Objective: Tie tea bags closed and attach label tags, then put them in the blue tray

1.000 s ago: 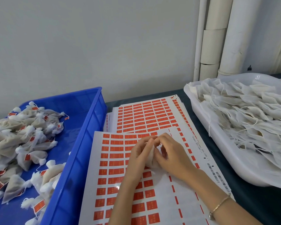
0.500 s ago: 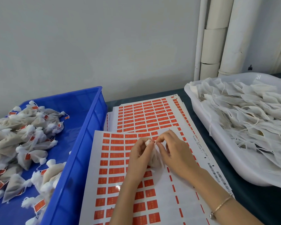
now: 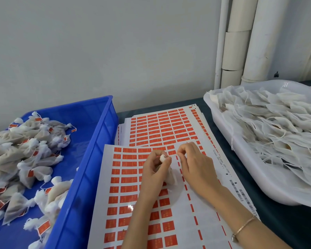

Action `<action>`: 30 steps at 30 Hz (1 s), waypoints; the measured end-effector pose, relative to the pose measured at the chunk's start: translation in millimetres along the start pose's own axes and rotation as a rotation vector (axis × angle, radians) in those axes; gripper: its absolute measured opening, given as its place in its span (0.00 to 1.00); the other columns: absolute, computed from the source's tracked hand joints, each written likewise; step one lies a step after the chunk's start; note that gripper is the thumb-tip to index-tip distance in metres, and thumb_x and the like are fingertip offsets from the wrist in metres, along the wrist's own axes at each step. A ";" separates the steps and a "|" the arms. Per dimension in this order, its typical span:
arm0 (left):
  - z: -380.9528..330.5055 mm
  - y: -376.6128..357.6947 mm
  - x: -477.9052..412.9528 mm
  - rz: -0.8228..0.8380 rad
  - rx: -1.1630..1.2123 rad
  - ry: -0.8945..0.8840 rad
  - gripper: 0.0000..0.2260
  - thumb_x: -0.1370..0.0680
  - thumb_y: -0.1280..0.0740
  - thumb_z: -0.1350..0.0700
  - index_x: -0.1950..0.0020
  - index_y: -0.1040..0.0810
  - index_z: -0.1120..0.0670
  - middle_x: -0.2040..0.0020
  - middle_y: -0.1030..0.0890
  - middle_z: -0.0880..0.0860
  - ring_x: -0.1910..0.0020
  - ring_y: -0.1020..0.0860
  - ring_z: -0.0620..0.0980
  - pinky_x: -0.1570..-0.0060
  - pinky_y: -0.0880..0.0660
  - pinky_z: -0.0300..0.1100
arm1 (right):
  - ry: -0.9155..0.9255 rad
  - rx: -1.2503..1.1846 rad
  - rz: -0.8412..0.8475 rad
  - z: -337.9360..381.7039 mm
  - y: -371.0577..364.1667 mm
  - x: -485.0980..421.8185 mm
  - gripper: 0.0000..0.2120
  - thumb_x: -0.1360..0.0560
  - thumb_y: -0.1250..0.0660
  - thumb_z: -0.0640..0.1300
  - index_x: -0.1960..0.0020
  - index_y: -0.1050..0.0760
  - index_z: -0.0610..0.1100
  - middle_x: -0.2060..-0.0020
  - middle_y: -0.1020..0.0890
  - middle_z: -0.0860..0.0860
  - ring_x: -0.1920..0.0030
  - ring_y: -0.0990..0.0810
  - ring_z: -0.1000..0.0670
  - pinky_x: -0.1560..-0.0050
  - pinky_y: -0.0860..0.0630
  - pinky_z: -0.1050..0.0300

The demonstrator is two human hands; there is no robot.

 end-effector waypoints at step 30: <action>0.8 -1.7 -0.7 -0.018 -0.103 -0.022 0.06 0.27 0.27 0.50 0.54 0.22 0.47 0.60 0.21 0.44 0.59 0.22 0.44 0.61 0.25 0.29 | -0.019 -0.241 -0.034 -6.3 2.0 -1.0 0.03 0.25 0.30 0.42 0.52 0.21 0.45 0.56 0.18 0.51 0.59 0.21 0.57 0.58 0.27 0.73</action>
Point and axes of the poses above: each hand's wrist, its own x-axis away from the middle knuckle, its own y-axis out of the back of the hand, z = x × y, the point moved 10 cm from there along -x, towards the middle knuckle
